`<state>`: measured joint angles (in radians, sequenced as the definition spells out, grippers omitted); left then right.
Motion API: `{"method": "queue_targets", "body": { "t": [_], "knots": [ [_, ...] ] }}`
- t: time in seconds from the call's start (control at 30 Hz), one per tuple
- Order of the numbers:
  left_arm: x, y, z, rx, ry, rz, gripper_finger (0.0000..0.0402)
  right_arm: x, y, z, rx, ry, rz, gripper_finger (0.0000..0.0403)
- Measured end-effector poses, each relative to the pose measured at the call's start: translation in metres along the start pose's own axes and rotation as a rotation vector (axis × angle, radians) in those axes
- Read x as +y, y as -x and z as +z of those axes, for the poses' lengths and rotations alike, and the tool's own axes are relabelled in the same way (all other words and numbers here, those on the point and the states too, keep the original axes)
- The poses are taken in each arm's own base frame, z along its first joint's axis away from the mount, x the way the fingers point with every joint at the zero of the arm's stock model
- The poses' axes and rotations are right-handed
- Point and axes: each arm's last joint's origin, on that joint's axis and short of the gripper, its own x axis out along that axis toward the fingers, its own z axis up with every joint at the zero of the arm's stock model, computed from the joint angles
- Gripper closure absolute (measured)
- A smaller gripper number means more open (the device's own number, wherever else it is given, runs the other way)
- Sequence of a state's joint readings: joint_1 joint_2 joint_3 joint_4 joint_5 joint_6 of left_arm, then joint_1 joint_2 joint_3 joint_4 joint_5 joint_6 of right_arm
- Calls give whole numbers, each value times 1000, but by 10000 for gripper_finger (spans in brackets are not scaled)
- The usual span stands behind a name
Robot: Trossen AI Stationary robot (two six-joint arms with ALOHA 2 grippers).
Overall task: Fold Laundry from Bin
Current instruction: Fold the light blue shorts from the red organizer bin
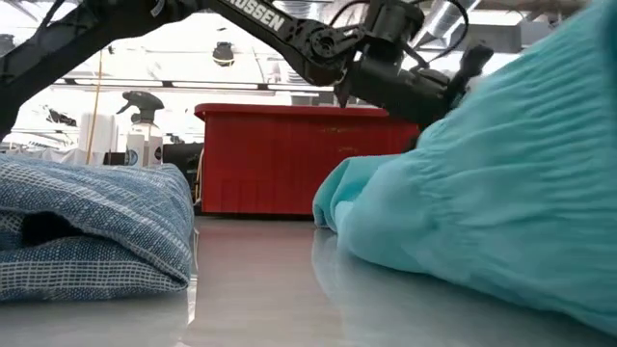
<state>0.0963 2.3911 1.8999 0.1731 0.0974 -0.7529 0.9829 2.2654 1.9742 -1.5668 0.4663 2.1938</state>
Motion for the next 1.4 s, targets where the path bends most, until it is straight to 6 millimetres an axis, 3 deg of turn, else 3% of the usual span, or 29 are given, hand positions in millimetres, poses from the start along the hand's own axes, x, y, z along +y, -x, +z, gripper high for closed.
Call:
{"method": "queue_targets", "body": {
  "t": [0.13,0.3,0.67,0.9,1.13,1.4],
  "knots": [
    [10,-5,-11,36,-8,54,401,-1,-3,-1,-6,7,-9,378],
    [10,-5,-14,-1,-136,140,384,-2,-1,-4,4,12,-6,331],
    [-1,-6,-23,19,-271,92,308,-21,17,-30,192,80,-84,296],
    [-2,-6,-26,75,-283,53,283,-28,22,-38,181,113,-52,279],
    [-9,-1,-2,93,-308,-18,283,-26,23,-41,198,105,-26,229],
    [-36,7,27,86,-612,-31,266,-25,25,-45,216,103,5,184]
  ]
}}
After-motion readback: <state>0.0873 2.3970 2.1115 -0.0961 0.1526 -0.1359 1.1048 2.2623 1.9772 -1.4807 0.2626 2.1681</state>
